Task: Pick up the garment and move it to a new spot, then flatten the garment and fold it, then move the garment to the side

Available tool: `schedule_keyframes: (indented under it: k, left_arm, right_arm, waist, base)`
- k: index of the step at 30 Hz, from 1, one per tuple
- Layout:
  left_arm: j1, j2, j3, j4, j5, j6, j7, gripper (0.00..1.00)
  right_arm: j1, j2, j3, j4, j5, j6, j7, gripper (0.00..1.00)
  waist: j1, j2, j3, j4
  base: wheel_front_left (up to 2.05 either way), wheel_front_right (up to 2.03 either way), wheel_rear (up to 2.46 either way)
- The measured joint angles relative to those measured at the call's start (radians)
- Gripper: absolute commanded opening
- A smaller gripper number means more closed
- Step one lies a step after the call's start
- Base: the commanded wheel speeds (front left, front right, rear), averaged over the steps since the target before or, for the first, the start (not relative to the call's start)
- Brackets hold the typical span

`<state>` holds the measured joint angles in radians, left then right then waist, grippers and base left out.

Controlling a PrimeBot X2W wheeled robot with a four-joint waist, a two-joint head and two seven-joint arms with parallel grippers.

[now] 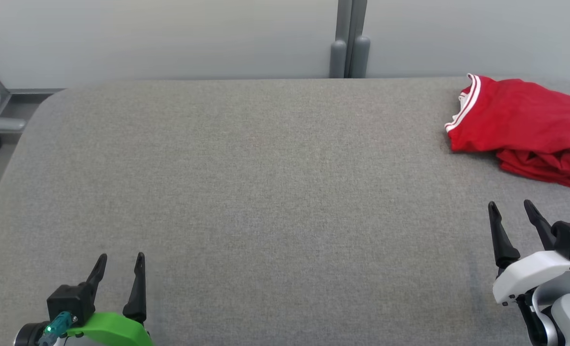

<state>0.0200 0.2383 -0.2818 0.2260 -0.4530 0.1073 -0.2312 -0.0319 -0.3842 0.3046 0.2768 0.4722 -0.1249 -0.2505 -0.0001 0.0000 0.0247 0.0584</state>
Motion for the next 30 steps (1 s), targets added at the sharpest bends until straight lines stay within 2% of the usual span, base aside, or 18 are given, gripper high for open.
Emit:
schedule_keyframes:
  k: [16,17,24,30]
  left_arm:
    - [0.010,0.006,0.020,-0.012,-0.002,0.000,-0.009,1.00]
    - [0.010,0.004,0.019,-0.016,-0.003,-0.001,-0.009,0.00]
    - [0.047,-0.041,0.002,0.047,-0.003,-0.001,-0.006,0.00]
    - [0.047,-0.045,0.023,0.050,-0.054,-0.007,0.012,0.00]
  right_arm:
    - [0.072,0.038,-0.089,-0.041,-0.080,0.000,0.000,1.00]
    - [0.078,0.040,-0.100,-0.048,-0.087,0.000,0.000,0.00]
    - [0.126,0.106,-0.079,0.010,-0.090,0.002,0.002,0.00]
    - [0.126,0.111,-0.099,0.012,-0.034,0.013,0.022,0.00]
  waist:
    - [0.0000,0.0000,-0.060,0.035]
    - [0.0000,0.0000,-0.061,0.038]
    - [0.0000,0.0000,-0.062,0.040]
    - [0.0000,0.0000,-0.061,0.035]
  base:
    - [0.00,0.00,0.00]
    - [0.00,0.00,0.00]
    - [0.00,0.00,0.00]
    - [0.00,0.00,0.00]
